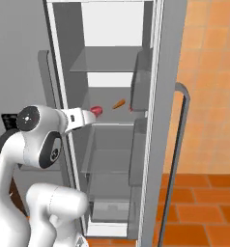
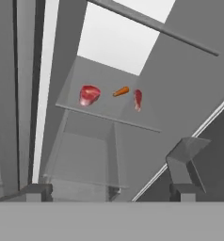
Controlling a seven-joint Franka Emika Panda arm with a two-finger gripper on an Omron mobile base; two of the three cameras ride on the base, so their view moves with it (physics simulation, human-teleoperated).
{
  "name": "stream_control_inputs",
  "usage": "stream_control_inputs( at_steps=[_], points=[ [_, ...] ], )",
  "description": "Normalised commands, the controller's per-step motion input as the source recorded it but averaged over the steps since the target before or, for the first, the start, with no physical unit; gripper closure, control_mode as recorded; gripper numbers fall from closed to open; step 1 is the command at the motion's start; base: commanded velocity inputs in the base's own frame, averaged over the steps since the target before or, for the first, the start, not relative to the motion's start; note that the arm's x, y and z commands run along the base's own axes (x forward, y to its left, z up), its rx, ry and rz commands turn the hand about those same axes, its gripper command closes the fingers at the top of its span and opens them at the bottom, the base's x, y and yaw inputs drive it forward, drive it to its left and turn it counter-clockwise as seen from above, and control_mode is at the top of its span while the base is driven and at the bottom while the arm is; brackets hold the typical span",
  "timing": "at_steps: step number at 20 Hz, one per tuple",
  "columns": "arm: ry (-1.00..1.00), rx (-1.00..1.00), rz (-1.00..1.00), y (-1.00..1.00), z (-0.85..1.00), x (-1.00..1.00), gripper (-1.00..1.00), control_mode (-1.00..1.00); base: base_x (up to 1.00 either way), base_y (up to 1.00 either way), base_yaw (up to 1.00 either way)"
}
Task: Place one carrot and one steak in each tupperware on the nearby counter, to pack two identical lunches.
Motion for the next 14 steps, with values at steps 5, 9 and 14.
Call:
stream_control_inputs(
  at_steps=[5,9,14],
  points=[
    [0.0,0.0,0.0,0.0,0.0,0.0,-1.0,1.0,0.56,-0.1,0.14],
    [0.0,0.0,0.0,0.0,0.0,0.0,-1.0,1.0,0.41,-0.31,0.17],
    [0.0,0.0,0.0,0.0,0.0,0.0,-1.0,1.0,0.47,-0.08,0.22]
  ],
)
